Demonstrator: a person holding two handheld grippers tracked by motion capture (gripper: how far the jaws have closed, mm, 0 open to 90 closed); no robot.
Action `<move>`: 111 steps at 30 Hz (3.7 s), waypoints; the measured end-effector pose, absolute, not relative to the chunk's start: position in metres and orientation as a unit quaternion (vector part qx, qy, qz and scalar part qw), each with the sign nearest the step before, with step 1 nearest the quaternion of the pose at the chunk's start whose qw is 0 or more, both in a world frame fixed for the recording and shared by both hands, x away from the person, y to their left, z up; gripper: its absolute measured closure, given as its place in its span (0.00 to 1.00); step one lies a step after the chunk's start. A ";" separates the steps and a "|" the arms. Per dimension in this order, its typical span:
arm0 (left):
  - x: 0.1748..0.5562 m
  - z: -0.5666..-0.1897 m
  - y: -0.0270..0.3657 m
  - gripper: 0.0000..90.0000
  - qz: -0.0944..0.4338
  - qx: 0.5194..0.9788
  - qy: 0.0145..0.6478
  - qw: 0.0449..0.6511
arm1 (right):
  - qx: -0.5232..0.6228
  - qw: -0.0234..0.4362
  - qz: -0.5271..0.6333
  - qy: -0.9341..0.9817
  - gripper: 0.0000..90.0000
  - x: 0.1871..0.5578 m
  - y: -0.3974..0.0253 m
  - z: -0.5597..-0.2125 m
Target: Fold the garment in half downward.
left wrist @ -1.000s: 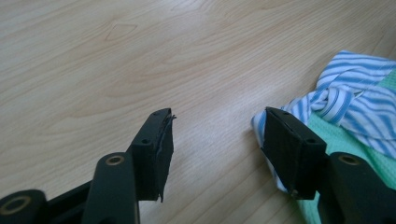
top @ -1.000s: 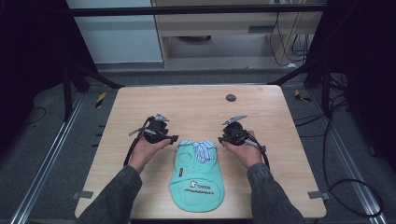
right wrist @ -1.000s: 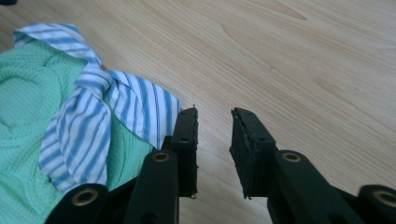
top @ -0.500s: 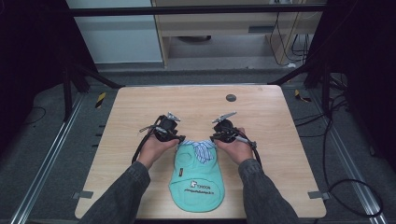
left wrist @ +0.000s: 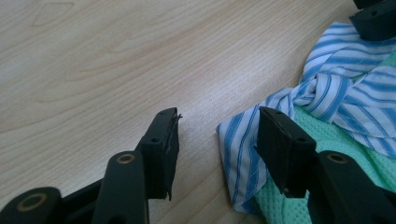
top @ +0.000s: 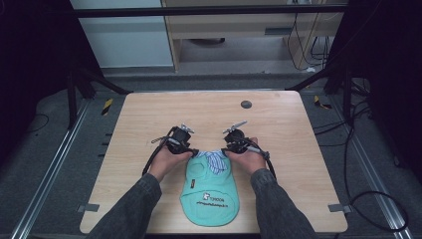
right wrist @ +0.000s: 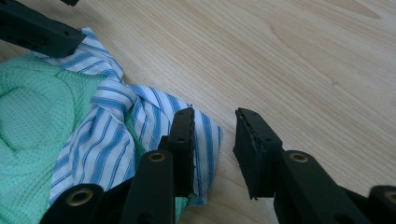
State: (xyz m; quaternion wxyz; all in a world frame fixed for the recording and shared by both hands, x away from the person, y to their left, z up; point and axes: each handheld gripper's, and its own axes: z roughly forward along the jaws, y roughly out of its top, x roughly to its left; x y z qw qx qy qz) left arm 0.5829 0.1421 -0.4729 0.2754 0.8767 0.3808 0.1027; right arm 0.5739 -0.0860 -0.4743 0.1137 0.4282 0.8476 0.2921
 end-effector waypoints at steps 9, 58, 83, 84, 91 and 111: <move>0.583 -0.477 0.141 0.52 0.097 0.879 0.381 0.272 | 0.430 0.101 0.284 0.851 0.67 0.575 -0.081 -0.479; 0.570 -0.433 0.140 0.95 0.104 0.894 0.293 0.322 | 0.349 0.122 0.311 0.876 0.93 0.553 -0.092 -0.437; 0.570 -0.423 0.144 0.95 0.108 0.892 0.291 0.328 | 0.325 0.130 0.305 0.886 0.93 0.554 -0.087 -0.421; 0.570 -0.422 0.144 0.95 0.108 0.892 0.291 0.329 | 0.323 0.131 0.304 0.886 0.93 0.554 -0.087 -0.420; 0.572 -0.415 0.145 0.95 0.114 0.890 0.290 0.334 | 0.322 0.134 0.307 0.886 0.93 0.557 -0.087 -0.415; 0.576 -0.401 0.142 0.96 0.124 0.890 0.284 0.334 | 0.317 0.143 0.306 0.886 0.93 0.562 -0.090 -0.403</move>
